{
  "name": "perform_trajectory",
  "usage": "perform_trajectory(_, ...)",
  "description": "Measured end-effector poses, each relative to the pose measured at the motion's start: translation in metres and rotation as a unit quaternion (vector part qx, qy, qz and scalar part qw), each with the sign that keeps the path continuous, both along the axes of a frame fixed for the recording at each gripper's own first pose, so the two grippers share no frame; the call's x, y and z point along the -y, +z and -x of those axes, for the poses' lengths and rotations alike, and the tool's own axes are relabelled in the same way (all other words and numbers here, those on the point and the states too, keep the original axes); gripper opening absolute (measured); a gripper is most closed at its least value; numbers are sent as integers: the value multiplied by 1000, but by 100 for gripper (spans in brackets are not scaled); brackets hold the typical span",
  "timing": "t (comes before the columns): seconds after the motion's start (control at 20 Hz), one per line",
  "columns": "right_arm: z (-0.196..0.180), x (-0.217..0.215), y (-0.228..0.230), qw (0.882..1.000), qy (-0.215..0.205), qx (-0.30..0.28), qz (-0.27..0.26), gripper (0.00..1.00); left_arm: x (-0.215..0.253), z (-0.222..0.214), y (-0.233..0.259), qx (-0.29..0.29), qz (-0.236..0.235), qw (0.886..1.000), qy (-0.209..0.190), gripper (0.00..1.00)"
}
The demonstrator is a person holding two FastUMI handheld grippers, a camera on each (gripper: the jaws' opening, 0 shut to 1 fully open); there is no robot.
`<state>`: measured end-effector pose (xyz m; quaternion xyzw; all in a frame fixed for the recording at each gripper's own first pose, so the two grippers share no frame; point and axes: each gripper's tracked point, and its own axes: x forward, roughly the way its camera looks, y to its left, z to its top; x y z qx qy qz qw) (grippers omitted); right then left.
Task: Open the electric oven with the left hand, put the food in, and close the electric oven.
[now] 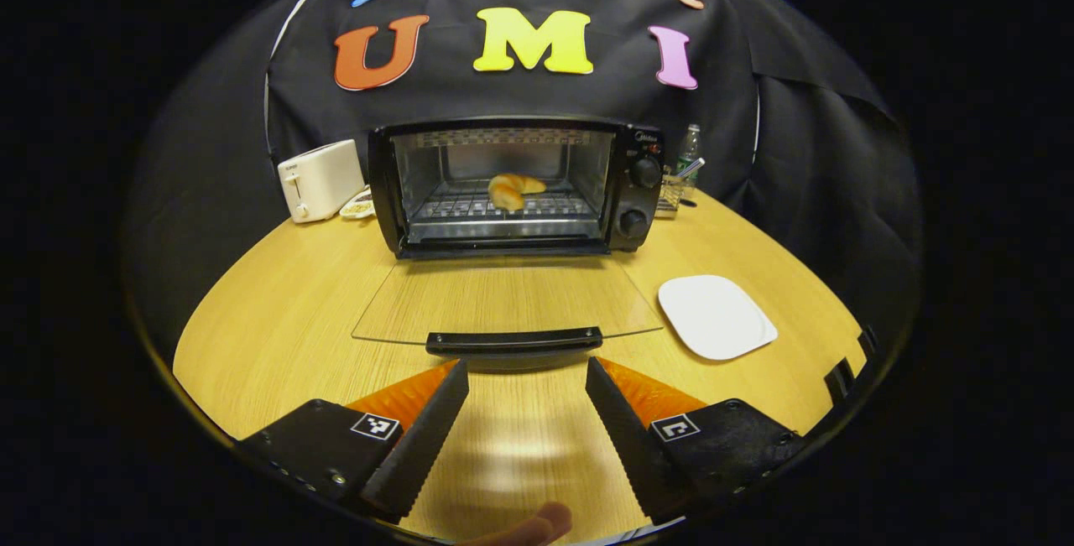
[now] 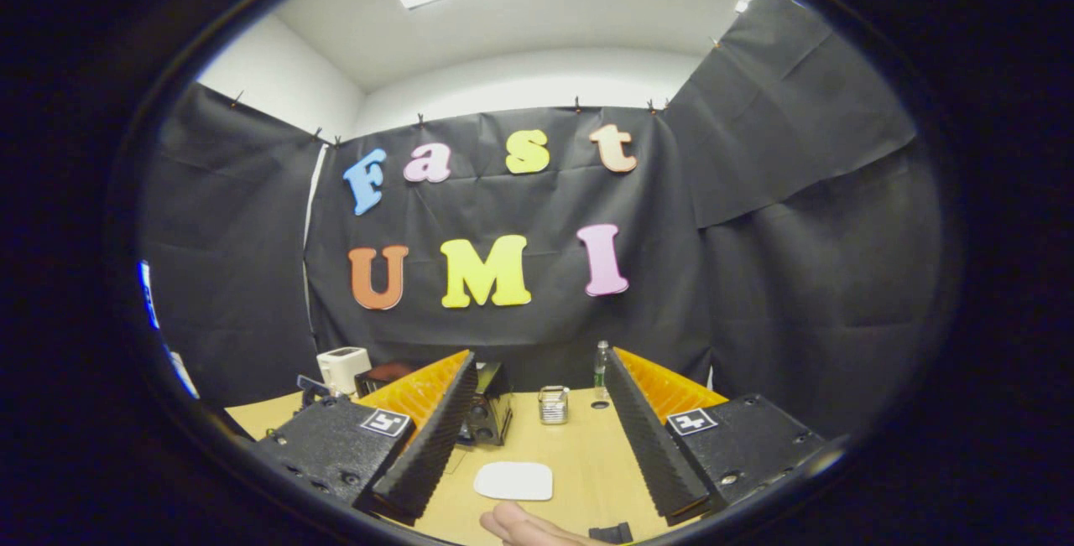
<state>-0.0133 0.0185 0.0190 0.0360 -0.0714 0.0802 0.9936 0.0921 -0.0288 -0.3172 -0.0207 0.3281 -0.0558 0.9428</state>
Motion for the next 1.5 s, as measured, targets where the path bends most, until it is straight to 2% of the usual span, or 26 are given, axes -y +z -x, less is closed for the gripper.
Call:
perform_trajectory(0.1, 6, 15, 3, 1000, 0, 14, -20, 95, 5, -3, -14, -19, -4, 1000, 2, 93)
perform_trajectory(0.25, 6, 28, -4, 1000, -5, 17, -16, 95, 7, -11, -27, -36, -22, 999, 5, 93)
perform_trajectory(0.45, 7, 22, -10, 999, 26, 13, -17, 95, 2, -22, -35, -50, -35, 998, 21, 96)
perform_trajectory(0.7, 2, 27, -14, 999, 23, 13, -22, 95, 1, -23, -37, -60, -51, 997, 24, 96)
perform_trajectory(0.85, 4, 22, -15, 999, 32, 10, -23, 95, 5, -25, -27, -46, -51, 997, 16, 96)
perform_trajectory(0.9, 6, 22, -14, 999, 34, 12, -24, 95, 9, -30, -18, -22, -53, 998, 5, 100)
perform_trajectory(0.95, 6, 23, -13, 999, 33, 17, -30, 95, 7, -31, -15, -25, -50, 998, 11, 96)
perform_trajectory(1.15, 7, 25, -11, 998, 30, 27, -39, 95, 9, -33, -13, -34, -31, 999, 24, 95)
perform_trajectory(1.5, 5, 23, -15, 998, 38, 22, -52, 94, 7, -43, 14, 12, -32, 999, 32, 95)
